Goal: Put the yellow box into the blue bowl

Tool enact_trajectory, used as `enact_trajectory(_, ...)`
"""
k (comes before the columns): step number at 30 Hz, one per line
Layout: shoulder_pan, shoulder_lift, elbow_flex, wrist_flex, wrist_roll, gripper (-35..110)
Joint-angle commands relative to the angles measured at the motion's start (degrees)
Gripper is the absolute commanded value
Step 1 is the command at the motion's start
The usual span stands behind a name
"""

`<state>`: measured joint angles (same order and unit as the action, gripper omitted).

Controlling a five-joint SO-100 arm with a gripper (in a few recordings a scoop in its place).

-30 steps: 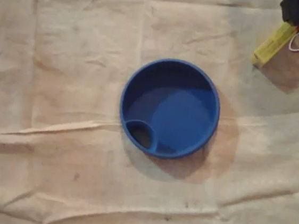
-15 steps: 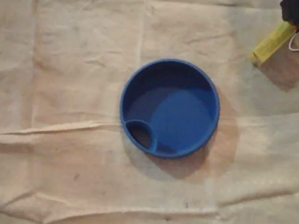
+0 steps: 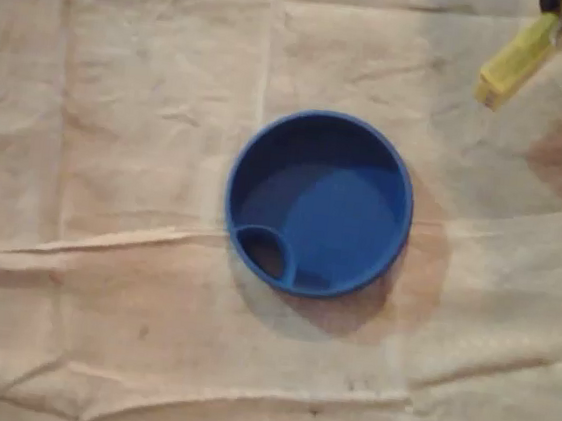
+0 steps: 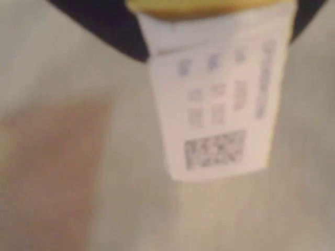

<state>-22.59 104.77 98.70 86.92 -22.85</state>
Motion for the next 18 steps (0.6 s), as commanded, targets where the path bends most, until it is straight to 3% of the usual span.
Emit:
enact_trajectory(1, 3.69, 3.69, -10.63, 2.2, 0.62, 0)
enact_trajectory(18, 24.08, -27.86, -56.95, 13.62, -0.35, 0)
